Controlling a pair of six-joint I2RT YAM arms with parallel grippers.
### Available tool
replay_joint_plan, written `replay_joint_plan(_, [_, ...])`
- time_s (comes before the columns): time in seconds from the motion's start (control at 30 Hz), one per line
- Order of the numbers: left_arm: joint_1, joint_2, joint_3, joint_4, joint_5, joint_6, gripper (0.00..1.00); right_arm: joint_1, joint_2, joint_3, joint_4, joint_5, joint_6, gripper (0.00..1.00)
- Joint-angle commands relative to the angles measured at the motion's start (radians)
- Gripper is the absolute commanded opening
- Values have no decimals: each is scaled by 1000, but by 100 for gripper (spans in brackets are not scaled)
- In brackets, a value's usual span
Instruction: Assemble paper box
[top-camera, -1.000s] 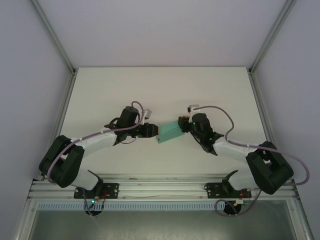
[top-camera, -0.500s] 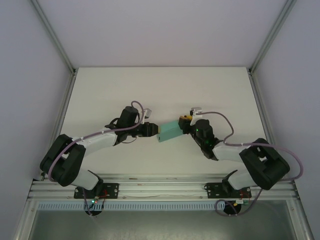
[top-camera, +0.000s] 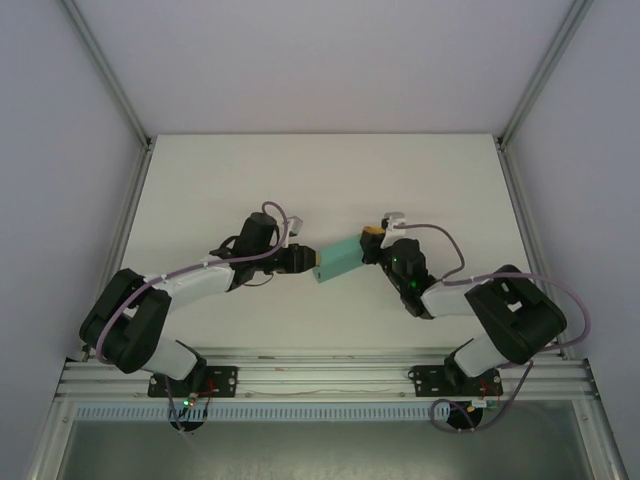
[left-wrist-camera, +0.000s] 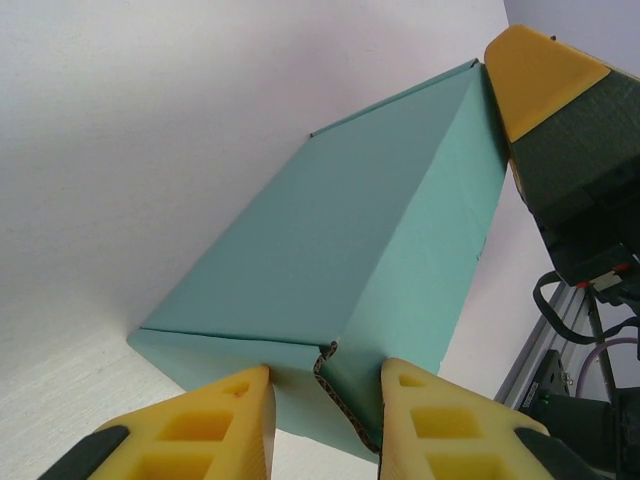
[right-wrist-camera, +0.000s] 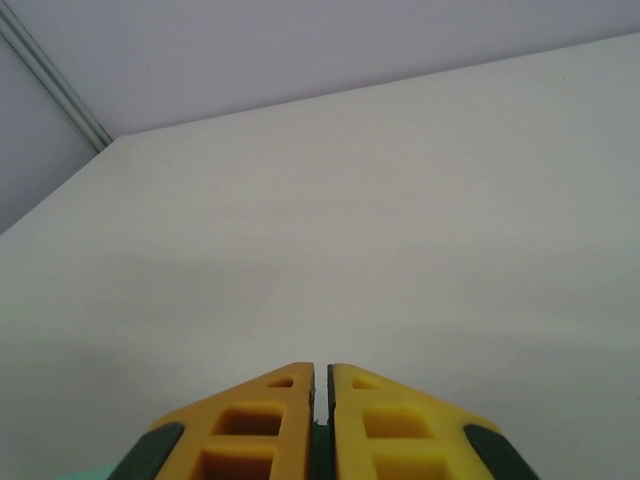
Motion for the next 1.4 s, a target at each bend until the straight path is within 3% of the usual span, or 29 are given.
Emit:
replay_joint_plan(0.0, [0, 67, -52, -177, -163, 21, 28, 24, 33, -69, -378, -83, -29, 3])
replay_joint_plan(0.2, [0, 70, -22, -206, -172, 45, 28, 24, -62, -5, -494, -72, -30, 6])
replay_joint_plan(0.43, [0, 50, 66, -290, -220, 97, 35, 25, -220, 172, -793, -28, 12, 23])
replay_joint_plan(0.7, [-2, 6, 130, -317, -230, 128, 56, 24, -274, 294, -939, 28, 18, 31])
replay_joint_plan(0.8, [-1, -19, 142, -326, -234, 133, 72, 25, -276, 319, -958, 48, 23, 35])
replay_joint_plan(0.87, [-1, -36, 155, -336, -233, 140, 84, 23, -280, 337, -972, 36, 12, 45])
replay_joint_plan(0.9, [-1, -48, 164, -344, -240, 146, 99, 23, -286, 348, -980, 19, -7, 51])
replay_joint_plan(1.0, [0, -87, 203, -378, -283, 162, 100, 24, -294, 381, -1018, -67, -98, 66])
replay_joint_plan(1.17, [0, -183, 262, -447, -452, 189, 100, 22, -282, 458, -1126, -169, -322, 100])
replay_joint_plan(1.27, [3, -226, 281, -494, -552, 205, 100, 22, -261, 498, -1162, -181, -431, 100])
replay_joint_plan(1.37, [4, -254, 275, -504, -589, 196, 100, 21, -236, 551, -1179, -66, -422, 100])
